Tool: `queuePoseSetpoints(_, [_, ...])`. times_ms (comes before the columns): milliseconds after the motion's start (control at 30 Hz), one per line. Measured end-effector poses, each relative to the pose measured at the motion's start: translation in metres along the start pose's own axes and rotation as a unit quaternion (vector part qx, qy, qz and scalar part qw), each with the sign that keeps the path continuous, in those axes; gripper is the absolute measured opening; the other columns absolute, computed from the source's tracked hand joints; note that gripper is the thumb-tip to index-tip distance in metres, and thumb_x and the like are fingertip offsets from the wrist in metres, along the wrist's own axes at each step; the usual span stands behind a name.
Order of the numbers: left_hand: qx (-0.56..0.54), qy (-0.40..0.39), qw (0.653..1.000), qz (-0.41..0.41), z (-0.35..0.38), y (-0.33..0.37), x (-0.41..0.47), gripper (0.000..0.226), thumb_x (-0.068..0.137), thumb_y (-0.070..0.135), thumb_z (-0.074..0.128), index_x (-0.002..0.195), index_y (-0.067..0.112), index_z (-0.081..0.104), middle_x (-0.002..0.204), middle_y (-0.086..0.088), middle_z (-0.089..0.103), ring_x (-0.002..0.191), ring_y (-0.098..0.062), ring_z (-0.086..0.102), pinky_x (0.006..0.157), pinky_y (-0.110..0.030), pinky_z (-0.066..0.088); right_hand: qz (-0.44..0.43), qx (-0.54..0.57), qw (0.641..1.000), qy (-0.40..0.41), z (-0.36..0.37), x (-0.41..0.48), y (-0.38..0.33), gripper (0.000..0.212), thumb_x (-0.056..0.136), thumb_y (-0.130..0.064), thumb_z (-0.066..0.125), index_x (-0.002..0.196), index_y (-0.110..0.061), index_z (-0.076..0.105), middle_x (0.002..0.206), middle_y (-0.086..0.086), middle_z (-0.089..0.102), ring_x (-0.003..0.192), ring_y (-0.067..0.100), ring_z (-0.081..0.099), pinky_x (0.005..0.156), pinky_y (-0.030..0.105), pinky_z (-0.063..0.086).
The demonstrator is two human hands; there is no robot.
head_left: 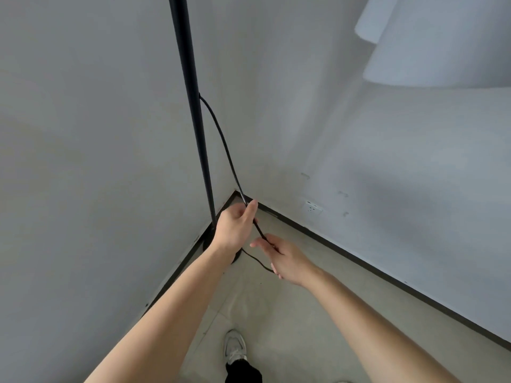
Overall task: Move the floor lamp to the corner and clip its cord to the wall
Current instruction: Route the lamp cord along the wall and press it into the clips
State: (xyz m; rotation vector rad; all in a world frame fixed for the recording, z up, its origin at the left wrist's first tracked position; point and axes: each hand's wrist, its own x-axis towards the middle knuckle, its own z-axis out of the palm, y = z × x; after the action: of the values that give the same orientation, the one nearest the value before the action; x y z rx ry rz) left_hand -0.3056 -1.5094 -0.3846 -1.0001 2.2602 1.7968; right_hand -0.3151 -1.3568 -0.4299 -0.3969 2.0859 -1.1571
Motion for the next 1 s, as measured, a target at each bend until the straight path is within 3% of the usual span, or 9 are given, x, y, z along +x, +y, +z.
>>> queuePoseSetpoints(133, [-0.149, 0.007, 0.988, -0.027, 0.003, 0.009, -0.007, 0.028, 0.099, 0.031, 0.057, 0.085, 0.014, 0.075, 0.069, 0.002, 0.064, 0.050, -0.008, 0.049, 0.054, -0.023, 0.044, -0.009, -0.025, 1.000, 0.017, -0.009, -0.011, 0.005, 0.015, 0.091, -0.050, 0.058, 0.102, -0.040, 0.057, 0.063, -0.017, 0.046, 0.055, -0.001, 0.046, 0.058, 0.023, 0.038])
queuePoseSetpoints(233, [-0.237, 0.038, 0.971, -0.007, 0.002, 0.027, -0.005, 0.027, 0.099, 0.028, 0.058, 0.088, 0.011, 0.076, 0.072, -0.001, 0.064, 0.057, -0.010, 0.053, 0.060, -0.025, 0.048, 0.025, 0.014, 0.995, 0.093, -0.017, -0.018, 0.007, 0.040, 0.082, -0.044, 0.072, 0.116, -0.036, 0.052, 0.084, -0.013, 0.054, 0.071, -0.004, 0.056, 0.065, 0.011, 0.044])
queuePoseSetpoints(367, [-0.284, 0.037, 0.957, 0.046, -0.001, 0.056, -0.004, 0.026, 0.099, 0.028, 0.059, 0.086, 0.014, 0.076, 0.071, 0.001, 0.065, 0.055, -0.009, 0.053, 0.060, -0.024, 0.050, 0.060, 0.029, 0.987, 0.143, -0.029, -0.026, 0.012, 0.030, 0.081, -0.057, 0.063, 0.095, -0.030, 0.063, 0.076, -0.004, 0.060, 0.081, 0.018, 0.069, 0.083, 0.039, 0.054])
queuePoseSetpoints(533, [-0.324, 0.014, 0.943, 0.077, -0.010, 0.078, -0.003, 0.024, 0.099, 0.029, 0.059, 0.089, 0.015, 0.076, 0.075, 0.000, 0.066, 0.061, -0.013, 0.052, 0.067, -0.027, 0.050, 0.111, -0.042, 0.979, 0.167, -0.053, -0.047, 0.029, 0.040, 0.096, -0.051, 0.050, 0.082, -0.017, 0.066, 0.082, -0.006, 0.071, 0.086, 0.020, 0.068, 0.078, 0.027, 0.049])
queuePoseSetpoints(600, [-0.322, 0.009, 0.942, 0.089, -0.016, 0.078, -0.005, 0.024, 0.098, 0.031, 0.060, 0.090, 0.017, 0.077, 0.078, 0.001, 0.067, 0.064, -0.013, 0.054, 0.065, -0.026, 0.051, 0.117, -0.046, 0.969, 0.212, -0.066, -0.053, 0.026, 0.047, 0.099, -0.047, 0.047, 0.077, -0.007, 0.060, 0.073, -0.003, 0.066, 0.079, 0.024, 0.065, 0.065, 0.019, 0.044])
queuePoseSetpoints(700, [-0.299, -0.018, 0.950, 0.087, -0.027, 0.071, -0.003, 0.024, 0.095, 0.040, 0.061, 0.093, 0.022, 0.077, 0.084, 0.004, 0.070, 0.068, -0.011, 0.059, 0.060, -0.026, 0.049, 0.096, -0.033, 0.957, 0.272, -0.079, -0.053, 0.008, 0.052, 0.101, -0.045, 0.041, 0.073, -0.001, 0.043, 0.065, 0.003, 0.045, 0.065, 0.024, 0.048, 0.063, 0.034, 0.041])
queuePoseSetpoints(800, [-0.234, -0.063, 0.970, 0.030, -0.025, 0.060, 0.005, 0.032, 0.094, 0.048, 0.060, 0.100, 0.020, 0.075, 0.095, 0.002, 0.071, 0.077, -0.015, 0.059, 0.066, -0.031, 0.047, 0.050, -0.057, 0.953, 0.292, -0.088, -0.052, -0.015, 0.050, 0.102, -0.045, 0.040, 0.072, -0.005, 0.040, 0.063, 0.001, 0.040, 0.059, 0.017, 0.038, 0.058, 0.034, 0.033])
queuePoseSetpoints(867, [-0.192, -0.110, 0.975, -0.020, -0.013, 0.053, 0.009, 0.041, 0.093, 0.051, 0.059, 0.108, 0.015, 0.072, 0.103, -0.003, 0.070, 0.080, -0.017, 0.058, 0.068, -0.032, 0.045, 0.033, -0.112, 0.957, 0.265, -0.092, -0.055, -0.023, 0.047, 0.101, -0.045, 0.040, 0.067, -0.013, 0.036, 0.058, -0.001, 0.039, 0.053, 0.016, 0.037, 0.055, 0.034, 0.032])
queuePoseSetpoints(1000, [-0.202, -0.211, 0.953, -0.081, 0.030, 0.042, 0.002, 0.045, 0.091, 0.050, 0.064, 0.112, 0.010, 0.069, 0.104, -0.005, 0.072, 0.075, -0.016, 0.057, 0.061, -0.029, 0.044, 0.051, -0.224, 0.952, 0.201, -0.098, -0.071, -0.020, 0.053, 0.101, -0.052, 0.034, 0.073, -0.007, 0.039, 0.058, 0.006, 0.045, 0.056, 0.027, 0.047, 0.057, 0.039, 0.041])
